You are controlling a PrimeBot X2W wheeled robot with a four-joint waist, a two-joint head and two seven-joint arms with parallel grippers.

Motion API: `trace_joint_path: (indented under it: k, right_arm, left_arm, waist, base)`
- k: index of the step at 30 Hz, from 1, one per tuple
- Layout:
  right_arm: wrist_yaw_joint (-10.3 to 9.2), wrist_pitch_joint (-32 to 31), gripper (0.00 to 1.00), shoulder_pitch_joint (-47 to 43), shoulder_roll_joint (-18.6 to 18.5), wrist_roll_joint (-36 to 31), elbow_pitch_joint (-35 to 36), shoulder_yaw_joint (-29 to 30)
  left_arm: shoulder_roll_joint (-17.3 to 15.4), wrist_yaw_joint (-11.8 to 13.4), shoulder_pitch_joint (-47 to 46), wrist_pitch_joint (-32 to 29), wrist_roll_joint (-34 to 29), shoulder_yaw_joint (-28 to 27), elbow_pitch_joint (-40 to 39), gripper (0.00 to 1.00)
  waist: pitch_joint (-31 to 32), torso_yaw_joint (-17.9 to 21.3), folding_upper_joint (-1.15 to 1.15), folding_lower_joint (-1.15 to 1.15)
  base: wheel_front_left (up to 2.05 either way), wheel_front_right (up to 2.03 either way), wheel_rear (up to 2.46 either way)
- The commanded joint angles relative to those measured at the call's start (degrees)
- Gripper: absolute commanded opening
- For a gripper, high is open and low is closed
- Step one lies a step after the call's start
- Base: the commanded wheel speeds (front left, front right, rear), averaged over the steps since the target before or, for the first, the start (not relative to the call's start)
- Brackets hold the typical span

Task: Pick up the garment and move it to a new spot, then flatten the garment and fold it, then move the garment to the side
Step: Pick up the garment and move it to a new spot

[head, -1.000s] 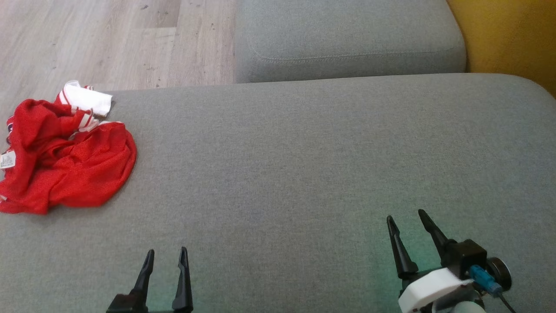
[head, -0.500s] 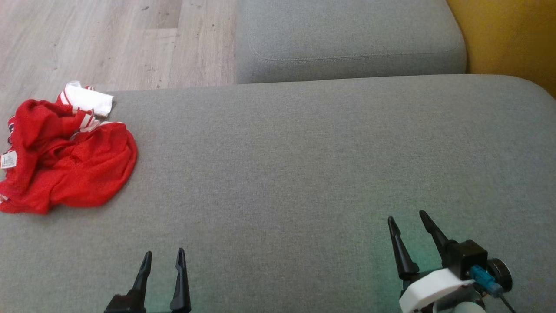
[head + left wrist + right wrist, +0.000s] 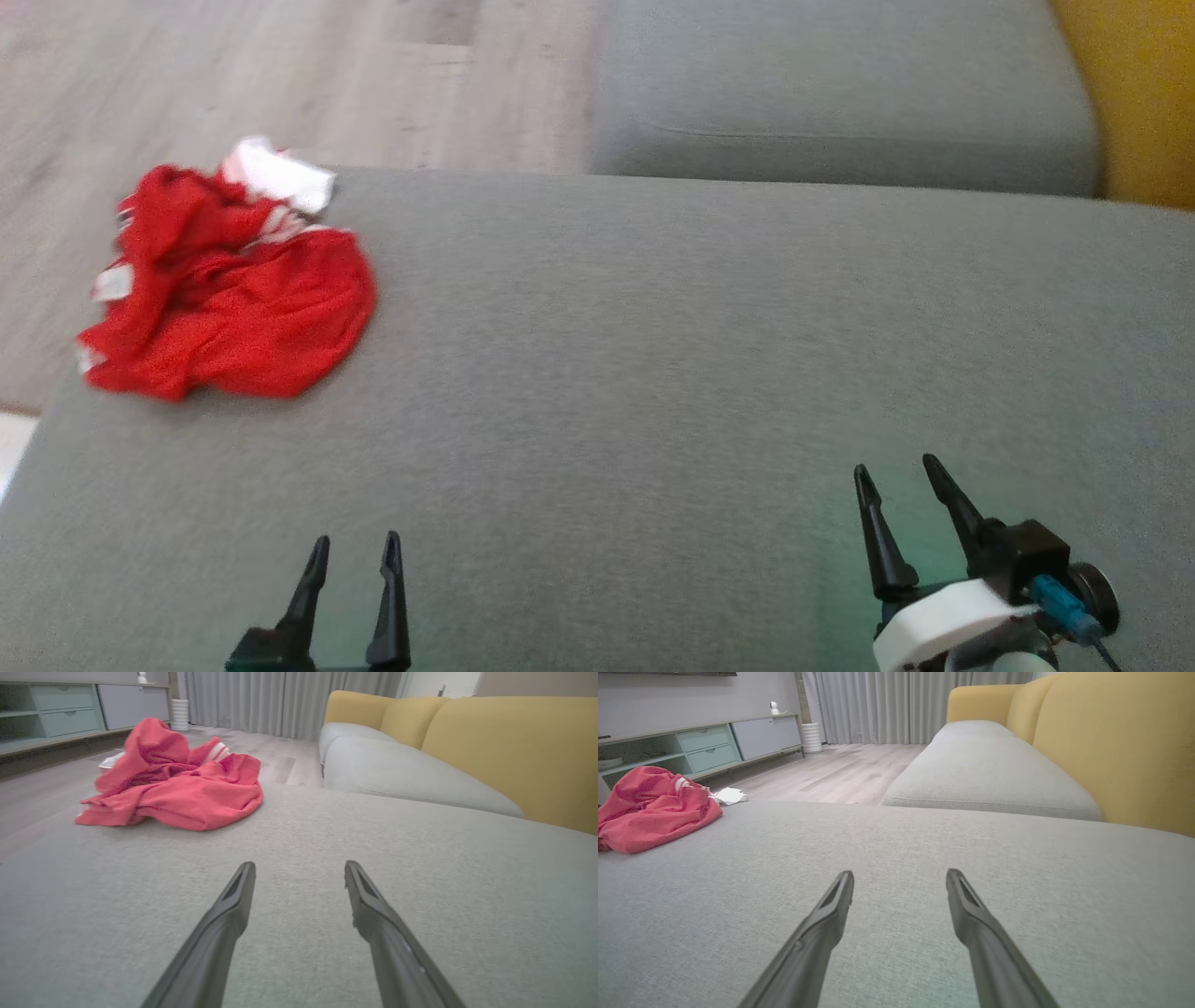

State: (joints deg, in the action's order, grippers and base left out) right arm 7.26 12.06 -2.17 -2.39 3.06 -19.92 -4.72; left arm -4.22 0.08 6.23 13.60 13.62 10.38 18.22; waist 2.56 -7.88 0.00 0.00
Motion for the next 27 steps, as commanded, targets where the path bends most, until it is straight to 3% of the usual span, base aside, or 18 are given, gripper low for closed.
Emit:
trace_joint_path:
  k: [1, 8, 14, 20, 27]
  right_arm:
    - [0.23, 0.8, 1.0, 0.9, -0.5, 0.4, 1.7, -1.1]
    - [0.23, 1.2, 1.0, 0.9, -0.5, 1.1, 1.1, -1.9]
    - [0.23, 1.6, 1.0, 1.4, -0.5, 1.9, 0.6, -2.5]
    - [0.23, 2.2, 1.0, 2.0, -0.5, 2.8, 0.5, -3.5]
    - [0.23, 2.6, 1.0, 2.0, -0.5, 2.2, 1.3, -3.3]
  left_arm:
    - [-0.8, 0.6, -2.3, 0.0, -0.1, -1.6, -1.9, 1.0]
    - [-1.9, 1.1, -1.6, -0.8, 0.0, -1.8, -3.5, 1.0]
    - [-2.5, 1.8, -0.8, -1.6, 0.0, -1.9, -5.1, 1.0]
    - [-3.3, 2.6, 0.1, -2.2, 0.5, -2.5, -7.0, 1.0]
    - [-4.0, 3.7, 0.4, -2.3, 0.8, -3.4, -10.5, 1.0]
  waist:
    - [0.2, -3.7, 0.0, 0.0]
    - [0.6, -12.5, 0.0, 0.0]
    - [0.8, -17.6, 0.0, 0.0]
    - [0.6, -19.6, 0.0, 0.0]
    - [-0.2, -19.1, 0.0, 0.0]
  base:
    - [0.0, 0.0, 0.0]
    - [0.0, 0.0, 0.0]
    - [0.0, 0.0, 0.0]
    - [0.0, 0.0, 0.0]
    - [0.0, 0.0, 0.0]
